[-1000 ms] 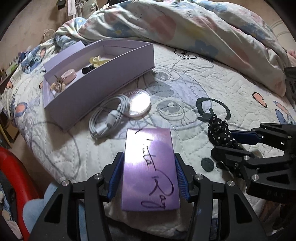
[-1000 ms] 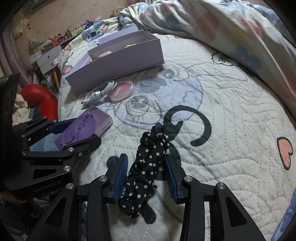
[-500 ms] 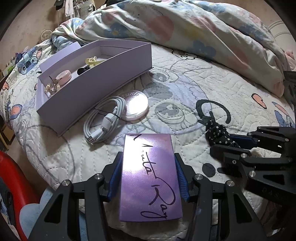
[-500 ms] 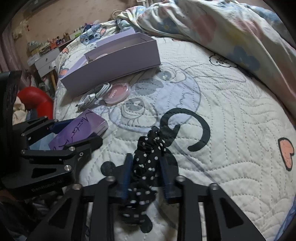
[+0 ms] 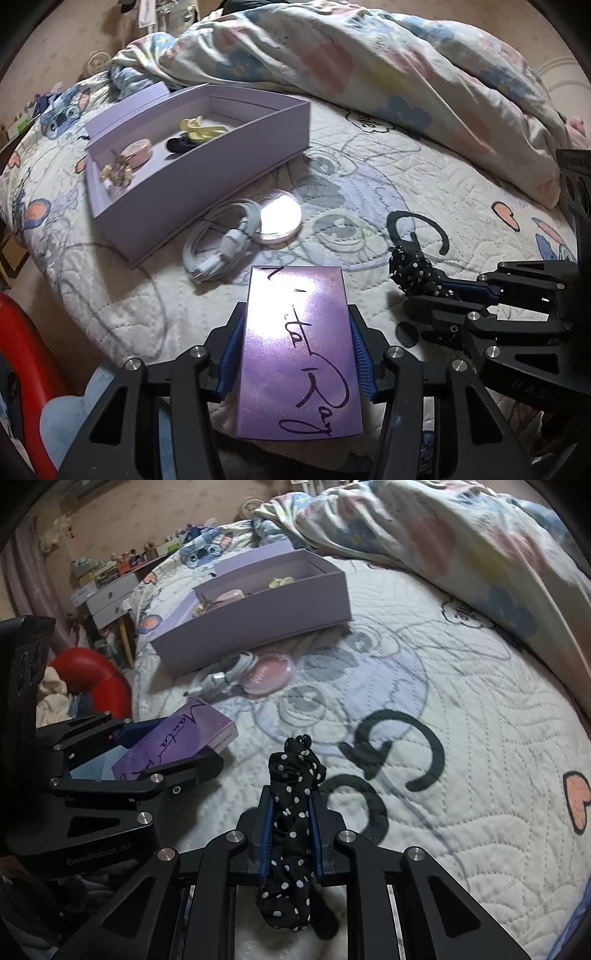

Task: Organize rigid objects
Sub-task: 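Lift the scrunchie and purple palette off the bed with both grippers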

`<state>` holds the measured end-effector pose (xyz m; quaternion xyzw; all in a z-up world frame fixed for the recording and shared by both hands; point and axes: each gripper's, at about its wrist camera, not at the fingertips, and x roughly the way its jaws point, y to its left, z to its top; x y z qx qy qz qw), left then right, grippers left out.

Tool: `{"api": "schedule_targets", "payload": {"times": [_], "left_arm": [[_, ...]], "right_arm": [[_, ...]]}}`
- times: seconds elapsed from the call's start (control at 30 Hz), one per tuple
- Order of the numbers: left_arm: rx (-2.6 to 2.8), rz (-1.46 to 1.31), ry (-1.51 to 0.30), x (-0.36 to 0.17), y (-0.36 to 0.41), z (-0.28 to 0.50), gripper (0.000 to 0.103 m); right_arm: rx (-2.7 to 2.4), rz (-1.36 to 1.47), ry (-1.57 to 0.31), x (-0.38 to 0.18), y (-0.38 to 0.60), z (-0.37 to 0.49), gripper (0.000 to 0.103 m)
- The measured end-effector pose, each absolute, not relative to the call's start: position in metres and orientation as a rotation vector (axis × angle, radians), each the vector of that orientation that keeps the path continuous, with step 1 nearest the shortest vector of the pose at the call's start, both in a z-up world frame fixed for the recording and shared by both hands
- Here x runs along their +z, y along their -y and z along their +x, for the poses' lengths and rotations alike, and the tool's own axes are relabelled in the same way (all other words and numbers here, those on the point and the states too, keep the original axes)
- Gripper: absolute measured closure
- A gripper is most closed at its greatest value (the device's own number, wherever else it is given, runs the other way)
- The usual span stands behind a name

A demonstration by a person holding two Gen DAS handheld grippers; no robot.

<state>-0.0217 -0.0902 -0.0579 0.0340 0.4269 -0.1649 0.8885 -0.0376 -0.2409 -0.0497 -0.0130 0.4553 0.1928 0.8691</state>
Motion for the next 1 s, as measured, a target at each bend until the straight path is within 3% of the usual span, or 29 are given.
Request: {"api": "schedule_targets", "payload": {"times": [1.0], "left_arm": [[-0.159,-0.022,-0.817,-0.022,0.026,-0.078,0.052]], "right_arm": [[0.643,-0.087,-0.853,-0.016,0.176,-0.073,0.086]]}}
